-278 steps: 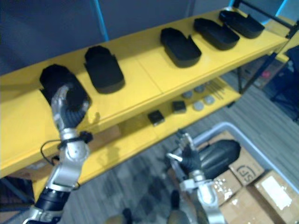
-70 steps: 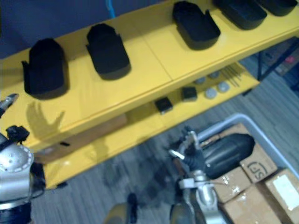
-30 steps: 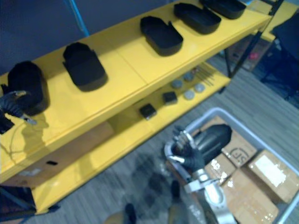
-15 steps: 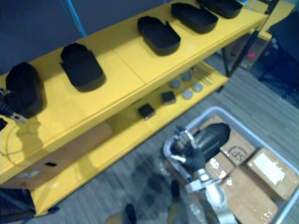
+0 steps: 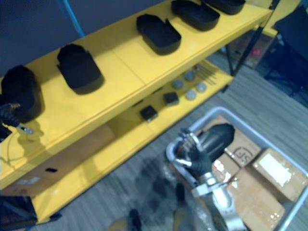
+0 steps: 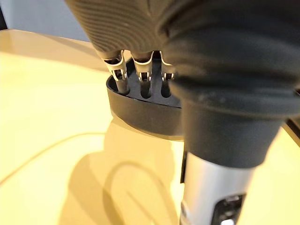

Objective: Walk over and take plastic housings, then place them on the shelf

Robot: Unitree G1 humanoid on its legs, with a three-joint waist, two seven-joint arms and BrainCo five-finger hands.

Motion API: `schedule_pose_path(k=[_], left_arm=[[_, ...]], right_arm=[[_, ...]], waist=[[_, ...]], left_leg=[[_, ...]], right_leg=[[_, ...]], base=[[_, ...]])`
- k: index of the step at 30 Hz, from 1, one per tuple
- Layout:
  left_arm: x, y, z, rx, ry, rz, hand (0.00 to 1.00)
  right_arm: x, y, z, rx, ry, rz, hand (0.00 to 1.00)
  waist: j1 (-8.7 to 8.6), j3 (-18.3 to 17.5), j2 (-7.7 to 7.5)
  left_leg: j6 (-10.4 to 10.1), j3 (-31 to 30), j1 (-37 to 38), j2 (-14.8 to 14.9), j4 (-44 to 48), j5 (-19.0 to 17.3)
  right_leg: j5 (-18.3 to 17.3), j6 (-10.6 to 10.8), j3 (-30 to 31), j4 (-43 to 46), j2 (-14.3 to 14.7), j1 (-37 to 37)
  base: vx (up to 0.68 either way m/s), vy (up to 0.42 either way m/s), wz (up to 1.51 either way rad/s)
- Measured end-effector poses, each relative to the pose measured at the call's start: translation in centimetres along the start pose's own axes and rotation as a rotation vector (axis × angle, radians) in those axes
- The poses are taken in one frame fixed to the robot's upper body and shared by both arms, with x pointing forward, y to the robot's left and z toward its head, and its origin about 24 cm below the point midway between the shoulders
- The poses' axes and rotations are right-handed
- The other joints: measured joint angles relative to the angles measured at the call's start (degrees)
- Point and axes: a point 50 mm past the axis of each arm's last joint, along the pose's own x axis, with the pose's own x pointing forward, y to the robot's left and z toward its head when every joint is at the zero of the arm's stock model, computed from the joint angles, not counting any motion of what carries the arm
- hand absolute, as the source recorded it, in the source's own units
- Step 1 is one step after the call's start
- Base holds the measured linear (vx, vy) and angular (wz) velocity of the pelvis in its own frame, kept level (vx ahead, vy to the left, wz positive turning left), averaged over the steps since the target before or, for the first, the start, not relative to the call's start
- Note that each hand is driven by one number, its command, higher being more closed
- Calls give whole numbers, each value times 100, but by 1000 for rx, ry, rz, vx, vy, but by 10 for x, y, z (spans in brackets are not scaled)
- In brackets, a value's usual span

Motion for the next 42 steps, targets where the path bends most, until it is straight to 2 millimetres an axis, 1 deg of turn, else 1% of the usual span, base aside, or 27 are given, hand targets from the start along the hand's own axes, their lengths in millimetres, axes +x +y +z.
schedule_pose_path(k=[8, 20, 26, 29, 35, 42], left_arm=[[1, -6, -2, 22, -9, -32, 0], [1, -9, -1, 30, -20, -48, 0], [3, -15, 1, 45, -24, -79, 0], [4, -17, 3, 16, -45, -92, 0], [4, -20, 3, 22, -43, -104, 0], [2, -22, 8, 18, -80, -116, 0]], right_arm=[[1, 2, -1, 11, 1, 11, 0], [1, 3, 0, 11, -1, 28, 0], [2, 3, 0, 11, -3, 29, 0], [2, 3, 0, 11, -3, 29, 0], [1, 3, 0, 12, -1, 27, 0], [0, 3, -1, 17, 1, 23, 0]], waist=[[-16, 28, 23], [-25, 33, 31], [-23, 36, 36], [-22, 36, 37], [-20, 41, 45], [-15, 75, 108]], left_leg=[[0, 69, 106, 0, -67, 1], [-3, 103, 198, -2, -152, 3], [-3, 103, 208, -2, -155, 3], [-3, 102, 211, -2, -158, 3], [-15, 107, 297, -11, -235, 13], [-34, 96, 300, -11, -252, 26]], right_leg=[[-25, -1, 39, 18, 2, 28], [-146, 32, 34, 156, -3, 24], [-176, 46, 27, 193, -8, 19], [-197, 27, 25, 198, -9, 19], [-274, 29, 21, 275, -15, 30], [-278, 53, 7, 287, -19, 29]], base=[[-1, 0, -2], [0, 0, 0], [0, 0, 0], [0, 0, 0], [0, 0, 0], [0, 0, 0]])
